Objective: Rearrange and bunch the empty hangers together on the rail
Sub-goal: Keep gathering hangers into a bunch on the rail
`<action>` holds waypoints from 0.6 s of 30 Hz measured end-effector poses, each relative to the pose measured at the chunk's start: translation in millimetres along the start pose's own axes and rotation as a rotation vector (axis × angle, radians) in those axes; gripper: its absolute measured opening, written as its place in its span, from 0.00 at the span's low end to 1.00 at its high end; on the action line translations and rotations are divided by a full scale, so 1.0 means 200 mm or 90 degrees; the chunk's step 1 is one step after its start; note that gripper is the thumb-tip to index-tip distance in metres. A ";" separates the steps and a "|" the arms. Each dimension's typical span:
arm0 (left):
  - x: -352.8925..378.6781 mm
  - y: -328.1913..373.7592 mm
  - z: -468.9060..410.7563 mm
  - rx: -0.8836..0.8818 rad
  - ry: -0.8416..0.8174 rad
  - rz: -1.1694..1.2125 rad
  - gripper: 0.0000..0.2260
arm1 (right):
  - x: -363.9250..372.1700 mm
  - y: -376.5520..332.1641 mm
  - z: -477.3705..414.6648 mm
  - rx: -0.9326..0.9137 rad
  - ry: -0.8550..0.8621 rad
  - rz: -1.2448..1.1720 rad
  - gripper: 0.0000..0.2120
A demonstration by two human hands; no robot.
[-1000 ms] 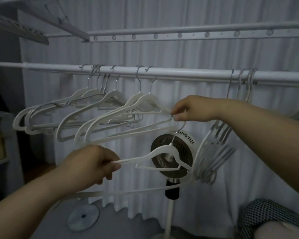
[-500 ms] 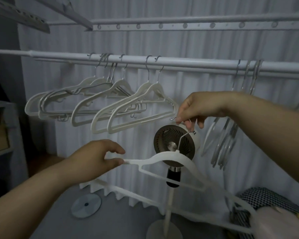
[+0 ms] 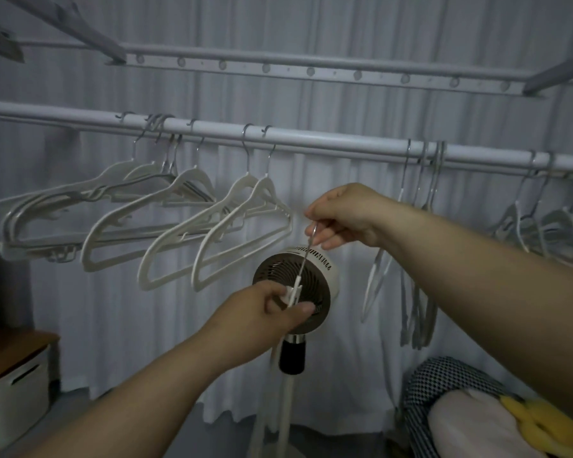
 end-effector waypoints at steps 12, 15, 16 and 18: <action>-0.02 0.13 -0.21 0.075 0.082 -0.216 0.08 | -0.12 -0.10 -0.10 -0.092 0.079 -0.018 0.08; -0.05 0.19 -0.27 0.070 0.125 -0.278 0.08 | -0.26 -0.10 -0.15 -0.159 0.163 0.083 0.06; -0.07 0.21 -0.29 0.069 0.148 -0.308 0.09 | -0.31 -0.10 -0.17 -0.194 0.207 0.157 0.08; -0.10 0.26 -0.33 0.071 0.184 -0.341 0.10 | -0.42 -0.10 -0.20 -0.247 0.310 0.350 0.12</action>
Point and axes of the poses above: each hand's wrist, its own z-axis away from the middle knuckle, its own x-axis out of the palm, y = z × x, the point moved 2 cm from there along -z, towards the middle knuckle, and after that the axes turned 10 degrees about -z, right-handed, at the moved point
